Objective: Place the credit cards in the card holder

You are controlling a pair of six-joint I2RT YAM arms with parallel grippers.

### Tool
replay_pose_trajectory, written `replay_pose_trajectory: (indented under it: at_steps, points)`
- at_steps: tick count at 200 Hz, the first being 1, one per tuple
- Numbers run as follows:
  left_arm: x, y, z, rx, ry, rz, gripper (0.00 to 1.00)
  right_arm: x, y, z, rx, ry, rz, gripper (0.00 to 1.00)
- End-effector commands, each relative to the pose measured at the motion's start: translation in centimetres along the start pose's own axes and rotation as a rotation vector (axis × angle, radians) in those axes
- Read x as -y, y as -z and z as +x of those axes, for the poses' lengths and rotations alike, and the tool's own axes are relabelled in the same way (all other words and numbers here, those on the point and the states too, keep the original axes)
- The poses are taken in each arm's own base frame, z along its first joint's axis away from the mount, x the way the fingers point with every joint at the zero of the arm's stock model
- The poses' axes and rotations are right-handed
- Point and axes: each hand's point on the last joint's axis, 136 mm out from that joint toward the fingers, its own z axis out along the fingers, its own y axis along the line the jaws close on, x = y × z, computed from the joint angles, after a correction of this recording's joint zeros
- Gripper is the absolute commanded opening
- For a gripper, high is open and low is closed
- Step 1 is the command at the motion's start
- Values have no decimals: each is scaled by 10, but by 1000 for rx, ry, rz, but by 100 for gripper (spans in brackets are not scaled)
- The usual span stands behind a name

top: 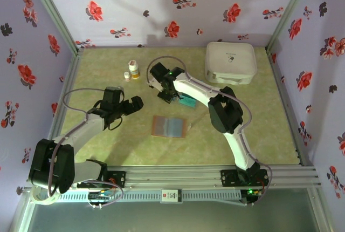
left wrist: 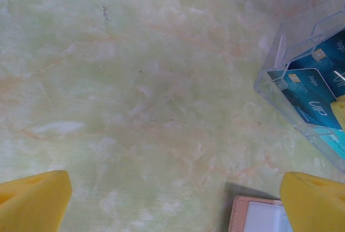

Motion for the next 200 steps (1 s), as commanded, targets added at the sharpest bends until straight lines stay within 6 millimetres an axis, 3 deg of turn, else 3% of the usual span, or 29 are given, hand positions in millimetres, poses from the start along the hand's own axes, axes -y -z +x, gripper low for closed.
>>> replay_pose_trajectory:
  at_steps: [1,38,76,124,171,200]
  points:
    - [1,2,-1,-7,13,10,100,-2,38,-22,82,57,21,0]
    - [4,3,0,-18,-10,17,100,-4,75,-35,165,31,26,0]
    - [3,6,2,-26,-21,20,100,-5,100,-32,243,-67,19,0]
    - [11,7,13,-55,-64,34,100,-15,118,-5,349,-311,-43,0]
    - [21,3,31,-93,-157,9,100,-45,133,25,506,-620,-239,0]
    - [25,1,40,-93,-239,-47,100,-52,137,46,589,-795,-334,0]
